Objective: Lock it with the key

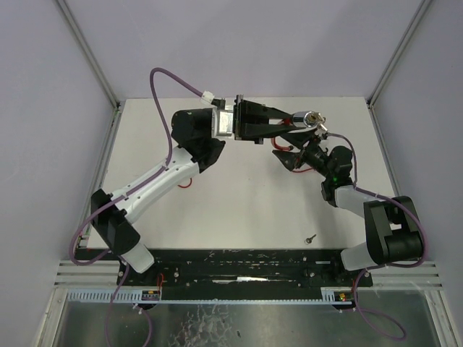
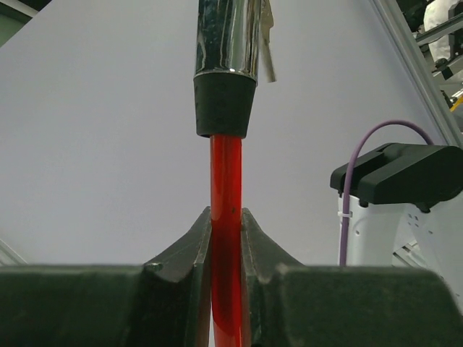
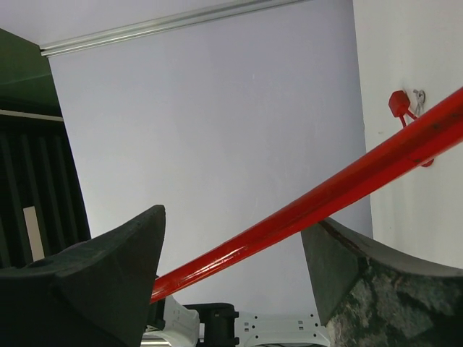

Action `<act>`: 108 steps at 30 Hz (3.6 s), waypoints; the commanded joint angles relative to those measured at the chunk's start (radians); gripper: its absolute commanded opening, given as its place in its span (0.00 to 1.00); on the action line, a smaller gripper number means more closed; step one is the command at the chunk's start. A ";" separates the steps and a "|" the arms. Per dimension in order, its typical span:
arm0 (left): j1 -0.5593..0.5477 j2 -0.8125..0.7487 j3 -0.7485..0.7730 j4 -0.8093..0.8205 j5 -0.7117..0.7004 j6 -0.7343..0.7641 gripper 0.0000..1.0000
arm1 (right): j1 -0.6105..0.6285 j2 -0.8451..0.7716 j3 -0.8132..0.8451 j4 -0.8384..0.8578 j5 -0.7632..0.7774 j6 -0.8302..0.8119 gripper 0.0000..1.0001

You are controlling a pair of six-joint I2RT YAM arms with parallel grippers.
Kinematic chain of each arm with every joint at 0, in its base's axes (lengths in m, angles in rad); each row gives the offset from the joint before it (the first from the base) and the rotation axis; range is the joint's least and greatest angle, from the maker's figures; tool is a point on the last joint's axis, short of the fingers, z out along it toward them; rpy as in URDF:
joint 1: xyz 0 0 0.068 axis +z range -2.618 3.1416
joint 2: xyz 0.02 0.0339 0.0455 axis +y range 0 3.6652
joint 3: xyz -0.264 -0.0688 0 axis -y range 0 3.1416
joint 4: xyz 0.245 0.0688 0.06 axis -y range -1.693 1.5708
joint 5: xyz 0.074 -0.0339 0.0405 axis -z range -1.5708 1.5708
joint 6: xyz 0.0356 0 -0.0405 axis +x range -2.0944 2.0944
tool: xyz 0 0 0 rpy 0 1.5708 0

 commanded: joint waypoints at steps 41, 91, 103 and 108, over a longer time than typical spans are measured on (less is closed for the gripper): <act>-0.016 -0.206 -0.304 0.308 -0.041 -0.142 0.00 | -0.115 -0.044 -0.001 0.142 0.111 -0.056 0.46; 0.312 0.100 -0.192 -0.407 -0.012 -0.242 0.00 | -0.128 -0.386 0.473 -1.308 -0.203 -2.190 0.00; 0.311 -0.045 -0.351 -0.706 -0.003 0.193 0.00 | 0.034 -0.290 0.468 -1.357 -0.103 -2.265 0.00; 0.310 -0.069 -0.393 -0.692 -0.032 0.231 0.00 | 0.033 -0.292 0.465 -1.344 -0.085 -2.250 0.00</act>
